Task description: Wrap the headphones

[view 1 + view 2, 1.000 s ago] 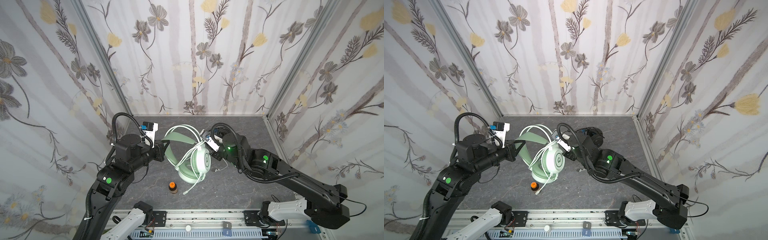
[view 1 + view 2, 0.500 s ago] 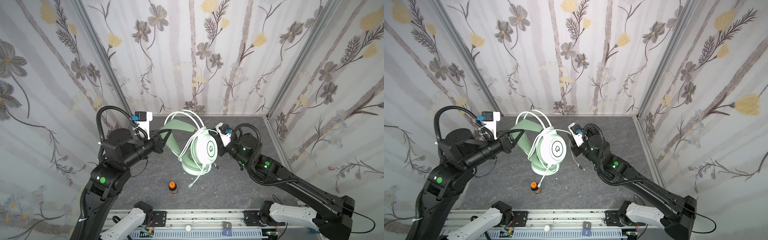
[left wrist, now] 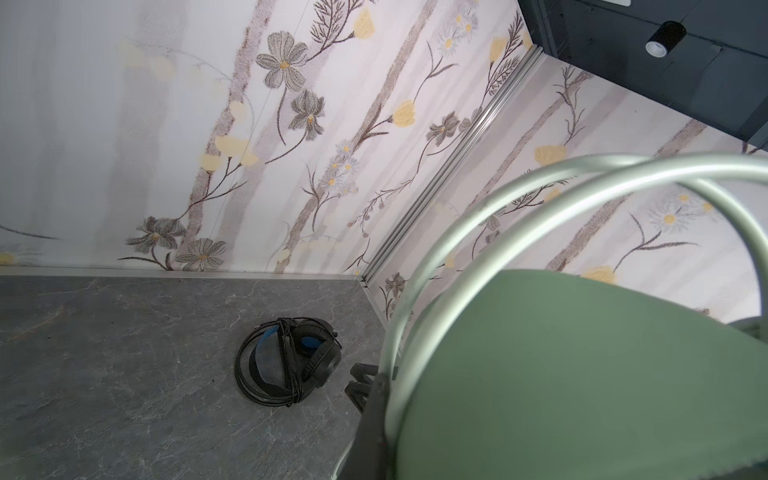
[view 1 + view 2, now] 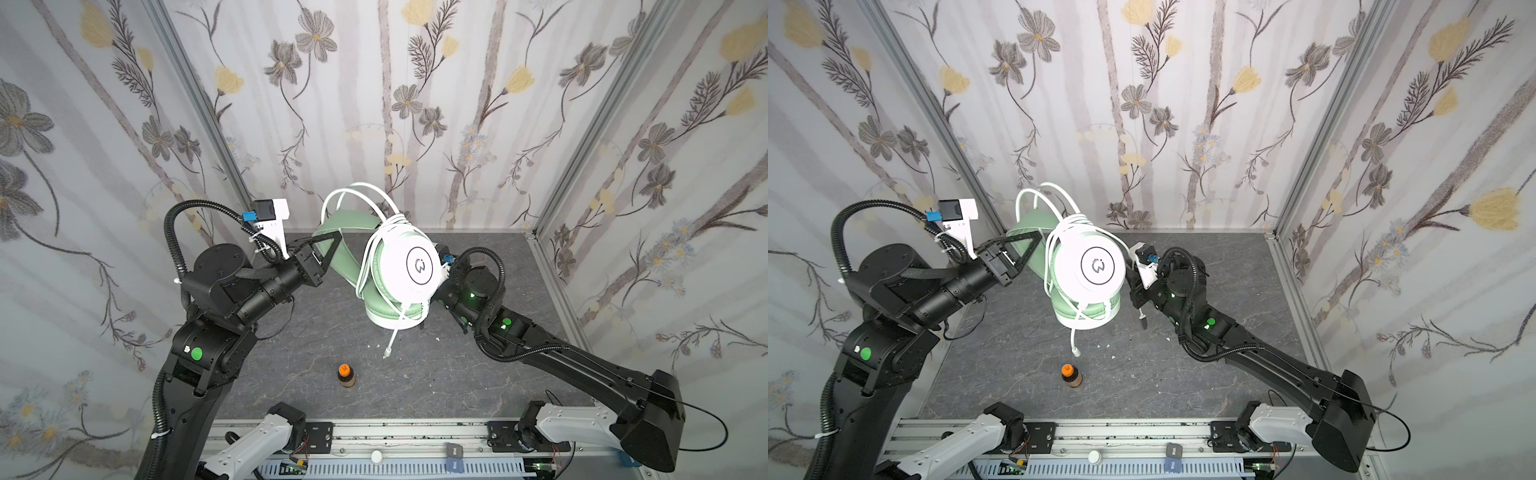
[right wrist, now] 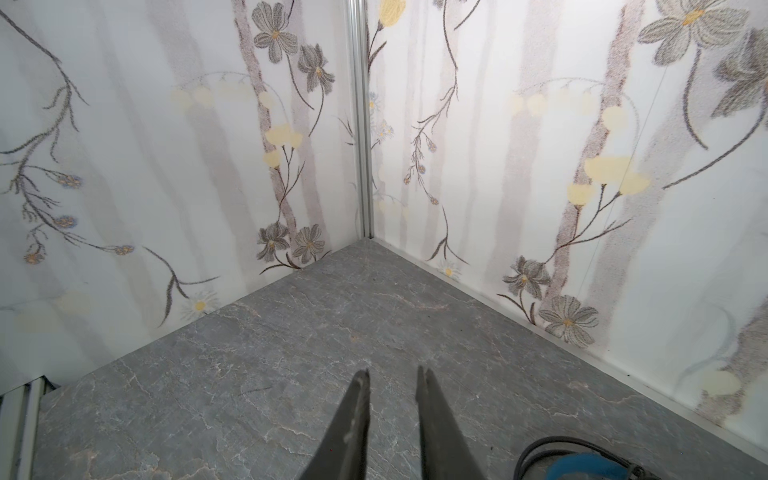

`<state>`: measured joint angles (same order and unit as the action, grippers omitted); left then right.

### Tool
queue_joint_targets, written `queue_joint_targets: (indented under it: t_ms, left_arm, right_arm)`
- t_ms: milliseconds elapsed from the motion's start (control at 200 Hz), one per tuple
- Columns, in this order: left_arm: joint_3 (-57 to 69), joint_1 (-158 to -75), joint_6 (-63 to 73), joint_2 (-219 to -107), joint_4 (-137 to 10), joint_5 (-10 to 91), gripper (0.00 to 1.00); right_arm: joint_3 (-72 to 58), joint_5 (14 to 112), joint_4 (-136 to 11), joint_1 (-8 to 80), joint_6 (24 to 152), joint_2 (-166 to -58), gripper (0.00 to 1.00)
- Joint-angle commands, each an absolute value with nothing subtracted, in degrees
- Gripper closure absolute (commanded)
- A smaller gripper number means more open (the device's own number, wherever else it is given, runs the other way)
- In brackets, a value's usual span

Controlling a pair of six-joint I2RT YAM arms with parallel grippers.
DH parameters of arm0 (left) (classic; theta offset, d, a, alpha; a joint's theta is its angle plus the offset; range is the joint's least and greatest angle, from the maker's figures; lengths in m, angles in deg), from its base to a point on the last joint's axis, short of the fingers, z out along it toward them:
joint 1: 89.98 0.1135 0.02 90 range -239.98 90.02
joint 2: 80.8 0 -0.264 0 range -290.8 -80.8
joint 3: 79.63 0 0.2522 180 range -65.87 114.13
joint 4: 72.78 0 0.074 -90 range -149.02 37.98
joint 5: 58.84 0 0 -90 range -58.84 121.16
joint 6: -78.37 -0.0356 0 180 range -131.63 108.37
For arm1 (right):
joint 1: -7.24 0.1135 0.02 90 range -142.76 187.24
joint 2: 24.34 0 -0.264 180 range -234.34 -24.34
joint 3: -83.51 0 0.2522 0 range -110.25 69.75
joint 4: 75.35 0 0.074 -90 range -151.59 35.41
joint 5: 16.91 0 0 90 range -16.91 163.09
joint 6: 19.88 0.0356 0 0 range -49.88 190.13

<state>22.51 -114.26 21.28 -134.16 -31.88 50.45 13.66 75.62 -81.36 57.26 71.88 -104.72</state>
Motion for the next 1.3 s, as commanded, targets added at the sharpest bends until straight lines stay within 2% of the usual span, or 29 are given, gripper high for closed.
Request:
queue_joint_targets:
  t_ms: [0, 85, 285, 535, 714, 809, 1294]
  left_arm:
    - [24.1, -114.14, 24.67, -134.41, -38.01, 48.94, 1.0]
    - [25.46, -114.13, 24.68, -134.86, -38.18, 48.6, 1.0]
    - [27.01, -113.71, 24.08, -135.91, -37.74, 47.7, 1.0]
    - [26.94, -112.23, 25.78, -137.5, -39.87, 48.05, 1.0]
    - [27.38, -111.63, 26.08, -138.63, -40.36, 48.62, 1.0]
    - [27.06, -111.1, 26.23, -138.9, -40.44, 49.0, 1.0]
    - [24.19, -109.86, 26.6, -138.55, -40.82, 48.82, 1.0]
  right_arm:
    - [14.53, 72.36, -87.54, 57.27, 75.41, -106.69, 0.78]
    - [15.31, 71.35, -88.48, 57.37, 76.64, -108.0, 0.77]
    - [18.88, 70.85, -91.27, 57.23, 79.2, -107.94, 0.67]
    - [22.58, 70.12, -91.2, 57.31, 81.06, -107.58, 0.68]
    - [24.47, 69.14, -90.26, 57.33, 81.46, -106.82, 0.56]
    - [26.16, 69.13, -90.16, 57.33, 81.76, -105.72, 0.53]
    - [33.12, 70.61, -85.49, 58.23, 82.0, -99.93, 0.5]
